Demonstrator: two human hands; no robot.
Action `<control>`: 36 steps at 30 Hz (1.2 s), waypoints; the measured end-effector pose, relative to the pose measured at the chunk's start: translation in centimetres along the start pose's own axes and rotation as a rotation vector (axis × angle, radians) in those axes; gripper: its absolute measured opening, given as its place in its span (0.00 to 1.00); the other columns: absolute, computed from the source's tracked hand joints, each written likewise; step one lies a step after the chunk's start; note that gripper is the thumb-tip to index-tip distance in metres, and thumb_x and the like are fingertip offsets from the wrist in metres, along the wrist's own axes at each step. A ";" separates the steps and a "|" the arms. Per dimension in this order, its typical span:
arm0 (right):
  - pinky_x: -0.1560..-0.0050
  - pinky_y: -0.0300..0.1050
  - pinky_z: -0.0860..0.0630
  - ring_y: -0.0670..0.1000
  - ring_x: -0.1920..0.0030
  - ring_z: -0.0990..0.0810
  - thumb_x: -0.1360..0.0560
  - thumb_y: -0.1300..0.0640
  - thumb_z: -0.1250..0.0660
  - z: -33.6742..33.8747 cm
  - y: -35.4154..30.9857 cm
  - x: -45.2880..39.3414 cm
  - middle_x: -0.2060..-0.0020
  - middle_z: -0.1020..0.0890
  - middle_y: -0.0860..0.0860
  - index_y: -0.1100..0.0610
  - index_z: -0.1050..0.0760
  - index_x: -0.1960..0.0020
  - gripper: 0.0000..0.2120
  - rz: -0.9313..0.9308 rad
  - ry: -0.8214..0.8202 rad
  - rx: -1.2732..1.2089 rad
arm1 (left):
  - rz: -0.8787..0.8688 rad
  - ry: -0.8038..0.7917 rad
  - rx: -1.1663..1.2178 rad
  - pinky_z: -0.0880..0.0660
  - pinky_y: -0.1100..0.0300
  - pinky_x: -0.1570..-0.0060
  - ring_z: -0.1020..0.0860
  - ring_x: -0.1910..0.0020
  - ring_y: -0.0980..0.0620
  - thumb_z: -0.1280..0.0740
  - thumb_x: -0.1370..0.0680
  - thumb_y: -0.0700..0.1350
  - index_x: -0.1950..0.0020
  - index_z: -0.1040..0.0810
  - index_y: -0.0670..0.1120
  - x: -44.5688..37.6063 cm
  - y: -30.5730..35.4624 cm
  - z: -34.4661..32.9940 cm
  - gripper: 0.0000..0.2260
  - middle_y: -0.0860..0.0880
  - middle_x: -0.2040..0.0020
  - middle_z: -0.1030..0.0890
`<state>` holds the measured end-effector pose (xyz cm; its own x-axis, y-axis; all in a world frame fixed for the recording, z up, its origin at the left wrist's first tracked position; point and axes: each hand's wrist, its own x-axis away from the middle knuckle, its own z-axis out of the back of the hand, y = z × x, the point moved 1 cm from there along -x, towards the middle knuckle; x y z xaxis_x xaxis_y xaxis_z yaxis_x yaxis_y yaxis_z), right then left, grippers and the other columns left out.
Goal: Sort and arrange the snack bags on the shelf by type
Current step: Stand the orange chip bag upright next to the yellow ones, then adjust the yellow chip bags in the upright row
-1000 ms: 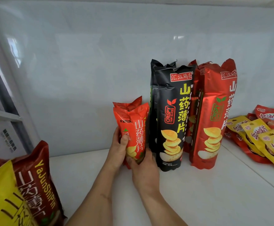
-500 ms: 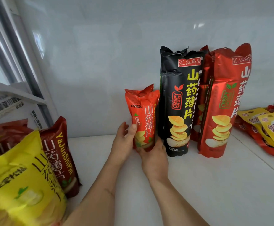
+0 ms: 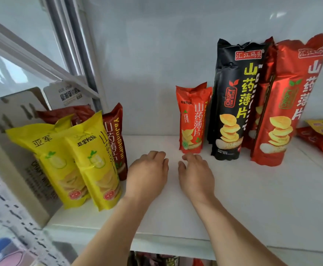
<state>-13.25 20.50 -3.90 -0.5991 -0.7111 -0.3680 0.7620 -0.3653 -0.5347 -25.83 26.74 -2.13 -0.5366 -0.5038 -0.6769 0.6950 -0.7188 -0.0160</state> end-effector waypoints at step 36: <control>0.42 0.50 0.20 0.40 0.43 0.20 0.34 0.37 0.25 -5.0 -14.5 10.7 0.43 0.19 0.38 0.36 0.29 0.34 0.29 0.071 -0.241 -0.720 | 0.846 0.253 0.859 0.47 0.52 0.22 0.47 0.19 0.50 0.45 0.23 0.65 0.17 0.52 0.46 10.8 -10.2 9.4 0.40 0.47 0.17 0.46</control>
<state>-31.93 21.18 -3.93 -0.4214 -0.8601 -0.2876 0.3984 0.1094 -0.9107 -43.22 24.14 -2.33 0.1034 -0.9257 -0.3639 0.1870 -0.3412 0.9212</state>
